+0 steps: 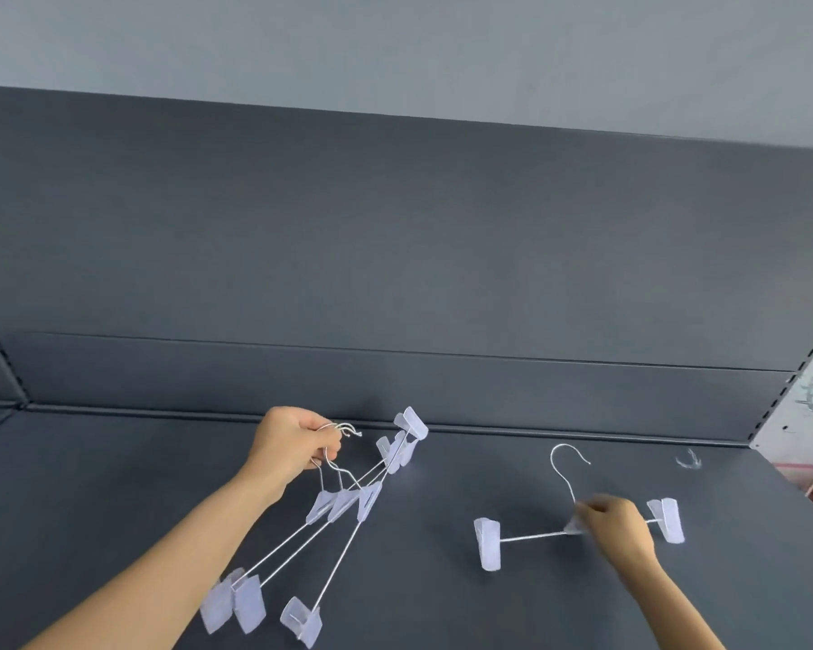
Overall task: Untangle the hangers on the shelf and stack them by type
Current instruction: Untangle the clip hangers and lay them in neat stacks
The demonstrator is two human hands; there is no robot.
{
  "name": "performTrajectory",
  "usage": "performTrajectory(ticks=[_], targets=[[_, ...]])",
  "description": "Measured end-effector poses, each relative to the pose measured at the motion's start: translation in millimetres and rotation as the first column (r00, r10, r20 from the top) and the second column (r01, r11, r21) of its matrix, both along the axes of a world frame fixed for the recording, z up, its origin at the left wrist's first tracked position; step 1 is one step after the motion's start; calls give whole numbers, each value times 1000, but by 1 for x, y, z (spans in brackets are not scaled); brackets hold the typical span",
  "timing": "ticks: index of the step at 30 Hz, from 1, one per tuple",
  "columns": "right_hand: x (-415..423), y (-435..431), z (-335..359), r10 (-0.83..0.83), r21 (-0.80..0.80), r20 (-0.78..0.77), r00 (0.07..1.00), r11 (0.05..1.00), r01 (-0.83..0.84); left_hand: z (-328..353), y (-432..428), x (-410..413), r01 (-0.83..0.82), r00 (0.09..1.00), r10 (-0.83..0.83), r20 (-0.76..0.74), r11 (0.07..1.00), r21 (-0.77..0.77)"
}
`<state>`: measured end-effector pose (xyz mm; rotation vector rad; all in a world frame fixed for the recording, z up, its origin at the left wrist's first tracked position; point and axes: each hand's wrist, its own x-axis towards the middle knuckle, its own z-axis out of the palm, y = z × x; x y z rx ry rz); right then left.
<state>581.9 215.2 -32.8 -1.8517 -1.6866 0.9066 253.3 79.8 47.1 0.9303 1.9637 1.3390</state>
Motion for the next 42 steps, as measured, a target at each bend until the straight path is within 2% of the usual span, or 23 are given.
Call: performTrajectory(ticks=[4, 11, 22, 29, 36, 42], targets=[[-37, -27, 14, 134, 58, -75, 988, 990, -130, 4, -26, -25, -70, 998, 70, -7, 997, 22], [-144, -77, 39, 332, 188, -46, 942, 929, -318, 24, -95, -80, -107, 990, 115, -79, 989, 97], [-364, -225, 63, 612, 290, -134, 780, 776, -560, 51, -262, -255, -223, 967, 241, -80, 957, 187], [-465, -285, 63, 640, 288, -188, 745, 761, -581, 67, -319, -365, -172, 970, 198, -143, 969, 178], [-524, -286, 61, 650, 280, -176, 739, 753, -595, 58, -339, -428, -125, 972, 143, -188, 987, 102], [-554, -274, 56, 650, 253, -213, 729, 758, -601, 58, -324, -464, -101, 987, 108, -115, 993, 63]])
